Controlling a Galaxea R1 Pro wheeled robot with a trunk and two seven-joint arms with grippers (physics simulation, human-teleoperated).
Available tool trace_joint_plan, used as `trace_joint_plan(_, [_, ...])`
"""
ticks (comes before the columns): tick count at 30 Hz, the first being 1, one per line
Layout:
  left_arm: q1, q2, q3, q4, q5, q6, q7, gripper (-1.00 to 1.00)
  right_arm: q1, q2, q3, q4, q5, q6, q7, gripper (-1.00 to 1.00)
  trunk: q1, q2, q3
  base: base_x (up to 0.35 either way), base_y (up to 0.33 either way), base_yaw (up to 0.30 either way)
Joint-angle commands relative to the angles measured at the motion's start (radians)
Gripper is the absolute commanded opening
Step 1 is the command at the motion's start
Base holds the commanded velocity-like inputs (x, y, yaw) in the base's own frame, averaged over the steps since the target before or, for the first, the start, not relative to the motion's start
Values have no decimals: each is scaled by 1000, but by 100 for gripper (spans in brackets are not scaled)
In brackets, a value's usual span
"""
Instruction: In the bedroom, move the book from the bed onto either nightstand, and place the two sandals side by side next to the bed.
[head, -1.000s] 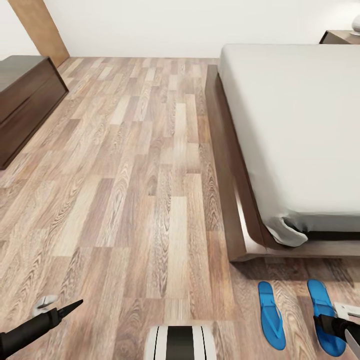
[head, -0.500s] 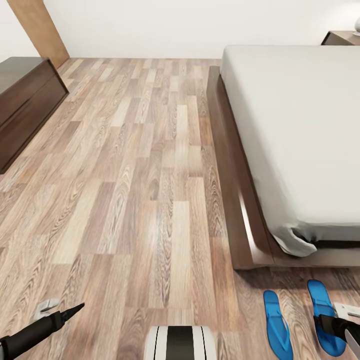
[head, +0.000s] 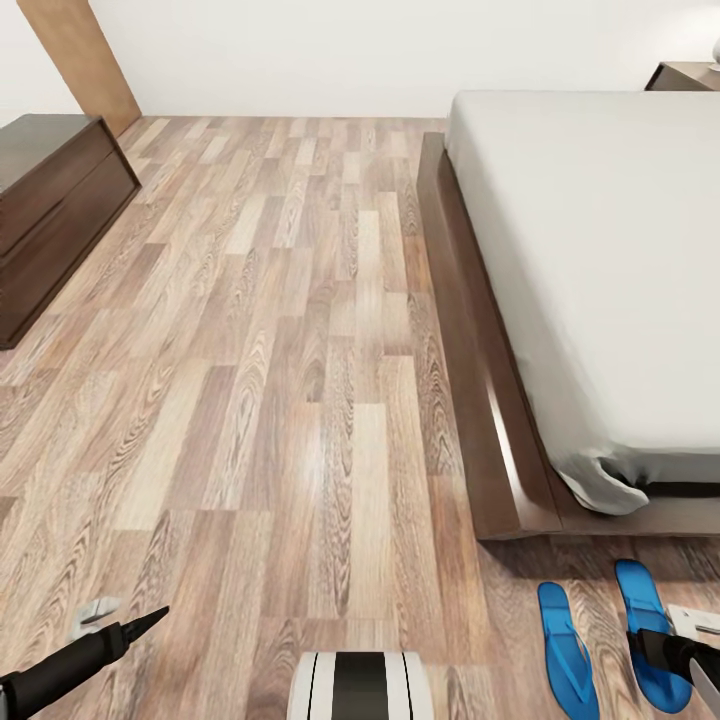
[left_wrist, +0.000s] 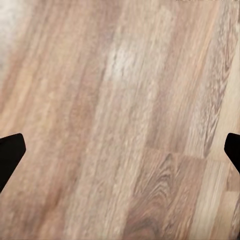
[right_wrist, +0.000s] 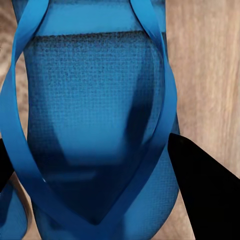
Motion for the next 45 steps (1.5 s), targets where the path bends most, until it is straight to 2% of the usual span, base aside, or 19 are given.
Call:
trace_joint_plan(1, [-1, 0, 9, -1, -8, 12, -8, 100, 0, 0, -4, -1, -3, 6, 4, -100, 0, 0, -1, 0, 7, 0])
trace_joint_plan(8, [-1, 0, 8, -1, -8, 17, -6, 100, 0, 0, -4, -1, -3, 6, 4, -100, 0, 0, -1, 0, 1, 0])
trace_joint_plan(41, [-1, 0, 8, -1, -7, 14, -8, 100, 0, 5, -2, -3, -3, 3, 4, -100, 15, -8, -128, 0, 0, 0])
trace_joint_plan(42, [-1, 0, 8, -1, -7, 14, -8, 100, 0, 5, -2, -5, -3, -5, 5, -100, 15, -8, -128, 0, 0, 0])
trace_joint_plan(45, [-1, 0, 8, -1, -7, 14, -9, 100, 0, 5, 0, -3, -3, -140, 8, -100, 15, -8, -128, 0, 0, 0])
